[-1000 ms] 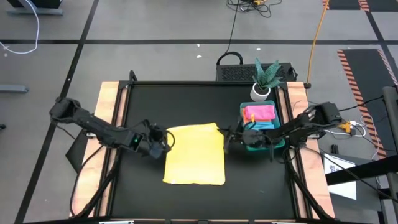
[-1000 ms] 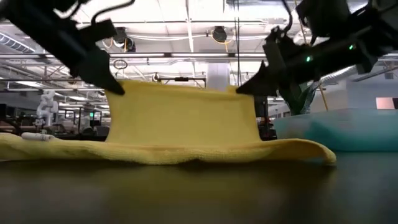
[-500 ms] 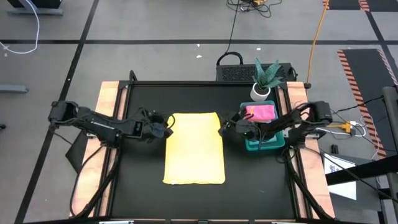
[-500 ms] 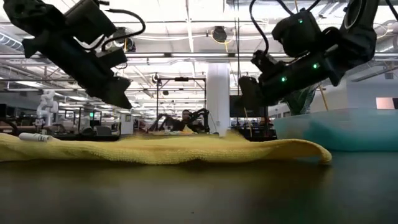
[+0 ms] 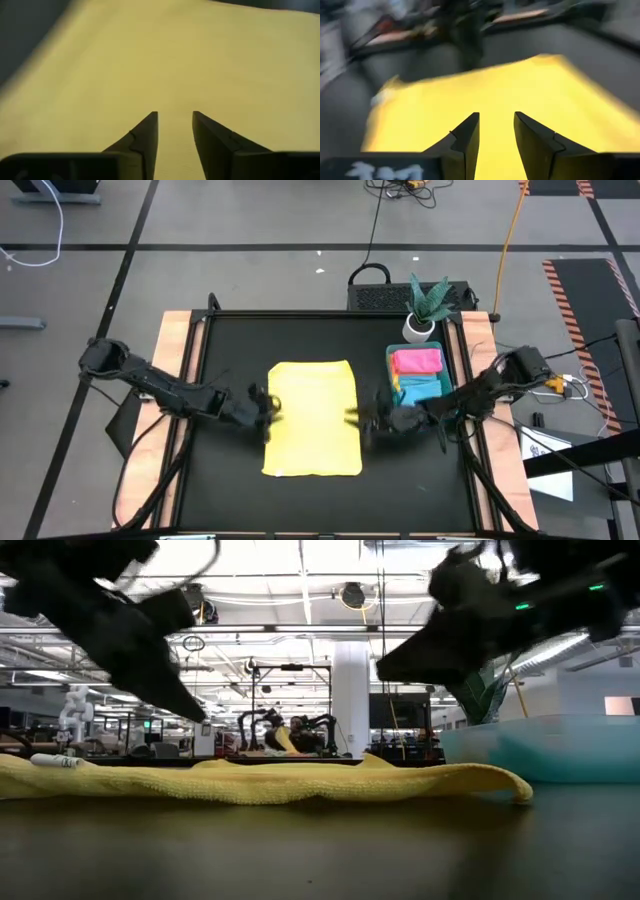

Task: Fold microfiber towels
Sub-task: Fold the yellow microfiber cloth

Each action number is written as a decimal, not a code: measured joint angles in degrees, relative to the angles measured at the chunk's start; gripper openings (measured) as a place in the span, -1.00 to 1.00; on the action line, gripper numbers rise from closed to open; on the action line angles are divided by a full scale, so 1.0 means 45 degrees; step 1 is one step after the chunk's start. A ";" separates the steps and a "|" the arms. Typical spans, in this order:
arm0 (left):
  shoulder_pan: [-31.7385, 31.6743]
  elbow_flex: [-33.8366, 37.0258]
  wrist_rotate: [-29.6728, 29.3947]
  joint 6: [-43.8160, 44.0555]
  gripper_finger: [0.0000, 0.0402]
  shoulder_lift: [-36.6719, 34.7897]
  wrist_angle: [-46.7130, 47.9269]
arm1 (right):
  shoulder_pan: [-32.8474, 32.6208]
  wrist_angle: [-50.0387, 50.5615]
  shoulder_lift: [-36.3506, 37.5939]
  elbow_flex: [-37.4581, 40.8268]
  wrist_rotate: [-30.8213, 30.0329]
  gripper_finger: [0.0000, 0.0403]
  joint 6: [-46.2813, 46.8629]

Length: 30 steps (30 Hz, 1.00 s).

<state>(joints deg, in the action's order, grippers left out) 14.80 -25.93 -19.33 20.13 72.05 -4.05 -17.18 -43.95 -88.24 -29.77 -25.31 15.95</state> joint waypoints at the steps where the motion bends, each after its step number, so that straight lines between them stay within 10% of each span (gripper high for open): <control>1: 0.0550 0.0000 0.0493 -0.0043 -0.43 0.0000 -0.0221 | -0.0522 0.0030 -0.0153 -0.0072 0.0079 -0.46 0.0018; 7: 0.4190 -0.0019 0.2047 0.0027 -0.53 0.0001 -0.1350 | -0.2938 -0.0087 -0.1207 -0.1005 0.0389 -0.45 -0.0038; 13: 0.6884 -0.0024 0.0937 0.0489 -0.45 0.0136 -0.1891 | -0.4184 -0.0070 -0.2258 -0.1714 0.0662 -0.35 -0.0005; 23: 0.7086 -0.0015 0.0164 0.2235 0.03 0.2144 -0.2459 | -0.4198 0.2800 -0.3854 -0.3483 0.1022 -0.08 0.0271; 30: 0.6689 -0.0015 -0.0108 0.2578 -0.05 0.3239 -0.2654 | -0.4183 0.6341 -0.3834 -0.4446 0.0951 -0.10 0.0686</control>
<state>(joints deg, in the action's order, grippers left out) 44.90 -26.00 -19.81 31.72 86.63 -16.00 -36.01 -15.41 -105.49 -49.78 -21.03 19.03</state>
